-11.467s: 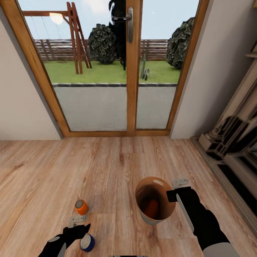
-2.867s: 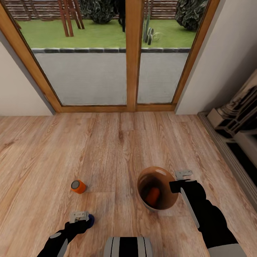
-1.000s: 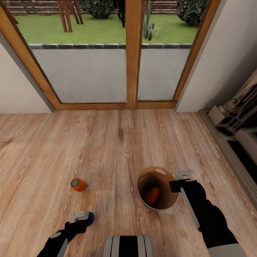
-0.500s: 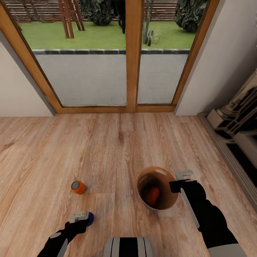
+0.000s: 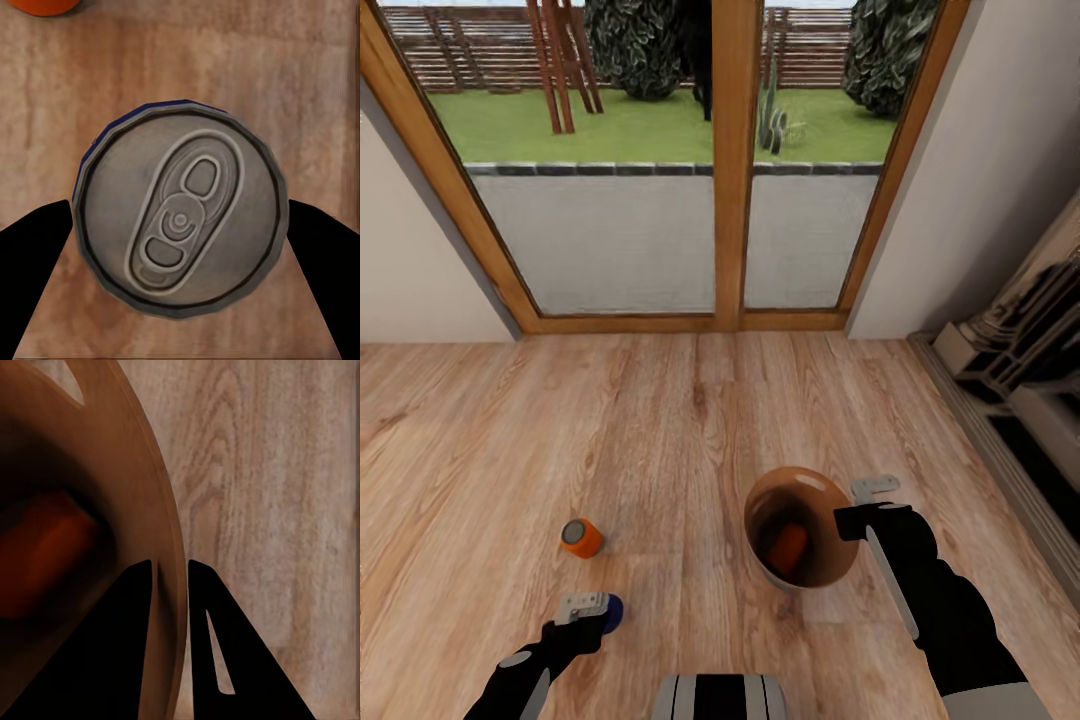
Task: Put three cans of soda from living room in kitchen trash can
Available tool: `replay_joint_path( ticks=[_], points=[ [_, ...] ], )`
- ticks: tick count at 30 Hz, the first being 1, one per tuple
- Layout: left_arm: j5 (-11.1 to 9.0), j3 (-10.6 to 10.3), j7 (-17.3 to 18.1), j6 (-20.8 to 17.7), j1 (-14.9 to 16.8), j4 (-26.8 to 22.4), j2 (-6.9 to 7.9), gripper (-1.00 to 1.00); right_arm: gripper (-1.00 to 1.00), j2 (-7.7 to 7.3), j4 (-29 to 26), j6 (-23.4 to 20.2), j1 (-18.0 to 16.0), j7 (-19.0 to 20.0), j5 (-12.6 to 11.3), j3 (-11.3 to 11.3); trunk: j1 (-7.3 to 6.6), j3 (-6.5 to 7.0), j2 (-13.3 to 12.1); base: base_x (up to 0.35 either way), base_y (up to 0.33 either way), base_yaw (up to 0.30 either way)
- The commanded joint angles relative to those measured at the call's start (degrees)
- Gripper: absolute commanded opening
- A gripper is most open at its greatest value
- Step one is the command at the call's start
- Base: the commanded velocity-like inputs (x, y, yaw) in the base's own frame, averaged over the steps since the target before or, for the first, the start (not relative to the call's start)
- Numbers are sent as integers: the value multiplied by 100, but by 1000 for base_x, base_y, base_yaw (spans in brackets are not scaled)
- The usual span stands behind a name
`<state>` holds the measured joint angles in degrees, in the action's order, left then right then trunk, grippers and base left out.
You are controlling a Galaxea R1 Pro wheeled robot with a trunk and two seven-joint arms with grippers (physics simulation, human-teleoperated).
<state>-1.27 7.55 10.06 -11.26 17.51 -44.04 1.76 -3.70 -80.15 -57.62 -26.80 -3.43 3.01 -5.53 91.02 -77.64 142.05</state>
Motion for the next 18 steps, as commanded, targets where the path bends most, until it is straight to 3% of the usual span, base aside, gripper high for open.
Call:
replay_joint_path(
  ticks=[1, 18],
  points=[
    [4, 0, -4, -1, -1, 0, 0, -100, -100, 1, 0, 4, -1, 27, -72, 0, -23, 19, -42, 0, 0, 0],
    [3, 0, -4, 1, -1, 0, 0, -100, -100, 1, 0, 5, -1, 27, -72, 0, -396, 324, -723, 0, 0, 0]
  ],
)
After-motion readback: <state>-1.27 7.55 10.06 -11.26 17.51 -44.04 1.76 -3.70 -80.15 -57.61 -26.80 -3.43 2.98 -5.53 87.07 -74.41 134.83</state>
